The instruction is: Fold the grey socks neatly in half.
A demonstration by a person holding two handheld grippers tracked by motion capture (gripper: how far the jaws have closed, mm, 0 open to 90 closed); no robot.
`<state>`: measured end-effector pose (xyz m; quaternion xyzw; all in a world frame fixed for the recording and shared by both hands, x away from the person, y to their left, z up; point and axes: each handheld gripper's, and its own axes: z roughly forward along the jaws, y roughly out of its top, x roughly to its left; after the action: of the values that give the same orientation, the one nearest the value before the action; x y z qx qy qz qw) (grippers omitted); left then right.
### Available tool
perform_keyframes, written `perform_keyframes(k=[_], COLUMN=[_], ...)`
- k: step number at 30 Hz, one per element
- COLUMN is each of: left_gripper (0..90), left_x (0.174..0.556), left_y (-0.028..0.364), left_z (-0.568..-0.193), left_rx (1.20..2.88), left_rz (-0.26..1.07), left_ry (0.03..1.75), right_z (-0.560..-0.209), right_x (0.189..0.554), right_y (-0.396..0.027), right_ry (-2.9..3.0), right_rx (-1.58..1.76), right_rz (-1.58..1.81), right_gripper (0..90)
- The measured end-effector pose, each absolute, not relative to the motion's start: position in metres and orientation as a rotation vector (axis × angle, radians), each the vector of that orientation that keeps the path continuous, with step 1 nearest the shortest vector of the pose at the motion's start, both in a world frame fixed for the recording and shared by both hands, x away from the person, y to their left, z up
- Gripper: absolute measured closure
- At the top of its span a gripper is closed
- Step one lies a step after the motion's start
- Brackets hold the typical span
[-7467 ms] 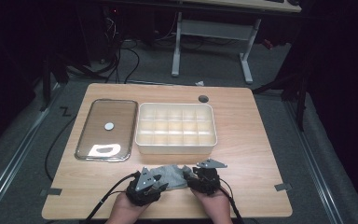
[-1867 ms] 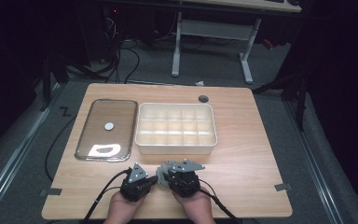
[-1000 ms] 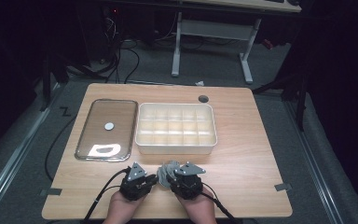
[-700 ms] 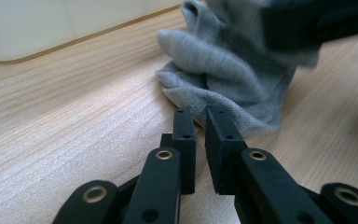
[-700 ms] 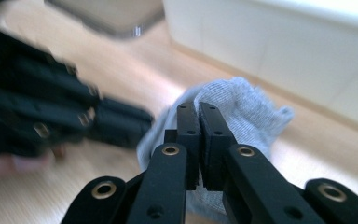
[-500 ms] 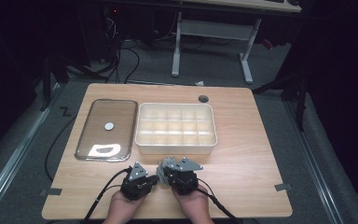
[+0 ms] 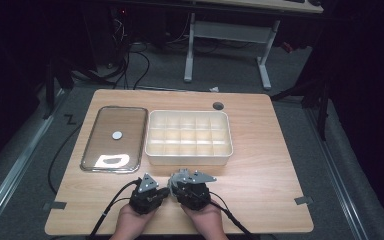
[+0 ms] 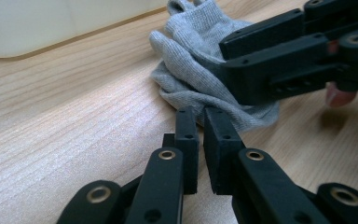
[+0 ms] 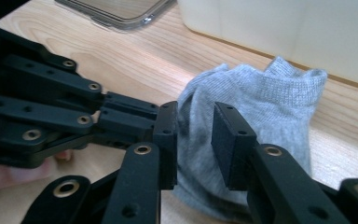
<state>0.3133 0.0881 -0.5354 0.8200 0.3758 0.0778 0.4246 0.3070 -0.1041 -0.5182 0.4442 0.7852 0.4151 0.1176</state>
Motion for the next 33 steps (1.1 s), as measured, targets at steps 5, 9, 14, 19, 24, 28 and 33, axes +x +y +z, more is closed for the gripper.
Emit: perform_keyframes(k=[5,9,14,19,24,28,33], left_gripper=[84.1,84.1,83.6,83.7,83.8,84.0,84.0], left_x=[0.313,0.313,0.313,0.313,0.313,0.313,0.313], left_y=[0.088,0.088,0.088,0.088,0.087,0.087,0.088], left_z=[-0.535,-0.535,-0.535,-0.535,-0.535,-0.535,-0.535], left_rx=[2.052,2.054,2.054,2.058,2.059,2.061,2.052], left_rz=[0.198,0.204,0.202,0.201,0.204,0.205,0.198], left_ry=[0.940,0.938,0.934,0.928,0.928,0.927,0.921], right_z=[-0.518,-0.522,-0.520,-0.510,-0.511,-0.521,-0.526], right_x=[0.301,0.302,0.300,0.291,0.288,0.288,0.287], right_y=[-0.101,-0.098,-0.099,-0.103,-0.105,-0.102,-0.101], right_ry=[2.298,2.283,2.274,2.267,2.374,2.423,2.393], right_rx=[1.274,1.265,1.238,1.186,1.147,1.141,1.148], right_rz=[1.226,1.136,1.131,1.168,1.133,1.100,1.133], right_gripper=[64.4,68.3,86.5,86.5,86.5,86.4,86.5])
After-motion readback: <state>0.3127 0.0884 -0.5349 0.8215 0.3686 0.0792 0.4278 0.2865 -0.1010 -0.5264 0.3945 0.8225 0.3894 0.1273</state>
